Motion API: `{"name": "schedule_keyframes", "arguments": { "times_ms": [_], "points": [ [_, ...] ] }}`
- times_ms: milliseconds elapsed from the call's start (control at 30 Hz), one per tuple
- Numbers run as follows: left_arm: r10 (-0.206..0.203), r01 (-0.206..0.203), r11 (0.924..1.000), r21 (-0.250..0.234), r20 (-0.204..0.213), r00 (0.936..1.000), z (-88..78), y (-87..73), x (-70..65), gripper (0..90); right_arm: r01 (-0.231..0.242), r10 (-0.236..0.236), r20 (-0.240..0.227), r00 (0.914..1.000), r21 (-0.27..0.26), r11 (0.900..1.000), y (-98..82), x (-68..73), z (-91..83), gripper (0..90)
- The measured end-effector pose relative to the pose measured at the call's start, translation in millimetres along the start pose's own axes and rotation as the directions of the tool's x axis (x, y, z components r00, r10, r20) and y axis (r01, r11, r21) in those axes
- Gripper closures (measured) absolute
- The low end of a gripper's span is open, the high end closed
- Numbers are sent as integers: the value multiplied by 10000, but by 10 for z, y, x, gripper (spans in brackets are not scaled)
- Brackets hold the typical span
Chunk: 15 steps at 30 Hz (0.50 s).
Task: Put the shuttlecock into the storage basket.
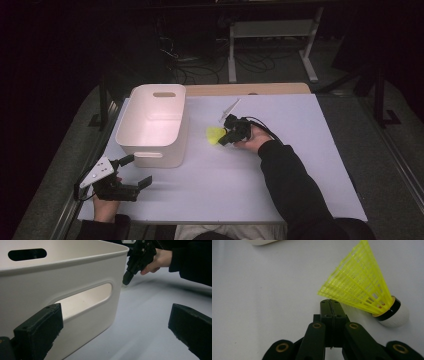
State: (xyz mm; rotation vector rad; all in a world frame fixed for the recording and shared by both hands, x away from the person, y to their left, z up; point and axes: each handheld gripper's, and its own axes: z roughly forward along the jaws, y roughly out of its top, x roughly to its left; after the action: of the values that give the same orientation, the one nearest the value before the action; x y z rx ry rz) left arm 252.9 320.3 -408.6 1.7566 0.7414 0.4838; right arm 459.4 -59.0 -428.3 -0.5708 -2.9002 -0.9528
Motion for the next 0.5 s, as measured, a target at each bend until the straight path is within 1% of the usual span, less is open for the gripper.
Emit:
{"name": "schedule_keyframes", "arguments": {
  "times_ms": [167, 500],
  "points": [
    [-21, 21, 10000, -14, 0, 10000, -2, 0, -1, 0, 65, -65, 16, 10000, 30, 10000, 20, -8, 29, 888],
    [-5, 5, 10000, -21, 10, 10000, -2, 1, 1, 0, -64, 63, 342, 9994, 25, 10000, 85, -22, 71, 888]
  ]
}}
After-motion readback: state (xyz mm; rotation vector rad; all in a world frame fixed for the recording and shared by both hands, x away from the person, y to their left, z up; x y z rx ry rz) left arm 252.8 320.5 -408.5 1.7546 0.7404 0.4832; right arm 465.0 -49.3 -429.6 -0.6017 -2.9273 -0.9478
